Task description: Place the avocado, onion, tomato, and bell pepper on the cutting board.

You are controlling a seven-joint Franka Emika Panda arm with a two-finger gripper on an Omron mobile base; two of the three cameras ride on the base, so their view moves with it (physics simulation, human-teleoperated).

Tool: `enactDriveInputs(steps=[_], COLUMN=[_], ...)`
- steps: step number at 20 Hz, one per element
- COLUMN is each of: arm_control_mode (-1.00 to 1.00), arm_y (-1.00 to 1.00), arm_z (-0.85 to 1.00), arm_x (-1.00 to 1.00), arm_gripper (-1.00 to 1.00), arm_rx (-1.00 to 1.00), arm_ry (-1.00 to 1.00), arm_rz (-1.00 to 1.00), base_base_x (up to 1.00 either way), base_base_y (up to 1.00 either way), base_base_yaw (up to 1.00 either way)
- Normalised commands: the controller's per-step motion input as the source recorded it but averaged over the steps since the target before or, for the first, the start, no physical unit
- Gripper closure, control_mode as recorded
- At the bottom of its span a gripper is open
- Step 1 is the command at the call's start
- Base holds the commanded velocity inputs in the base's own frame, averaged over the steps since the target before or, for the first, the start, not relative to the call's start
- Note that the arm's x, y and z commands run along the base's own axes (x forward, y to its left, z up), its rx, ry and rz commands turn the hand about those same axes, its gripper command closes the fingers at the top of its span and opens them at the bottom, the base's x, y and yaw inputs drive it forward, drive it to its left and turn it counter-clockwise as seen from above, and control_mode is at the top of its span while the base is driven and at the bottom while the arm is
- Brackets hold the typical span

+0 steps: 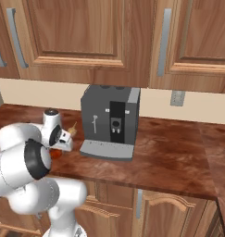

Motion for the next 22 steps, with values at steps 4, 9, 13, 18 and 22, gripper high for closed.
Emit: enactDriveInputs(steps=[4, 9, 13, 18, 22], arm_control_mode=[-1.00, -1.00, -1.00, -1.00, -1.00], arm_y=[0.04, 0.09, 0.22, 0.34, 0.36], arm_z=[0.56, 0.60, 0.63, 0.46, 0.22], arm_x=[-0.53, -0.48, -0.18, 0.00, 0.03], arm_gripper=[1.00, 1.00, 1.00, 1.00, 1.00], arm_rx=[0.00, 0.00, 0.00, 0.00, 0.00], arm_ry=[-0.15, -0.13, -0.08, -0.06, -0.09], arm_rz=[0.00, 0.03, 0.06, 0.11, 0.15], base_base_x=[0.00, 0.00, 0.00, 0.00, 0.00], base_base_y=[0.00, 0.00, 0.00, 0.00, 0.00], base_base_yaw=[0.00, 0.00, 0.00, 0.00, 0.00])
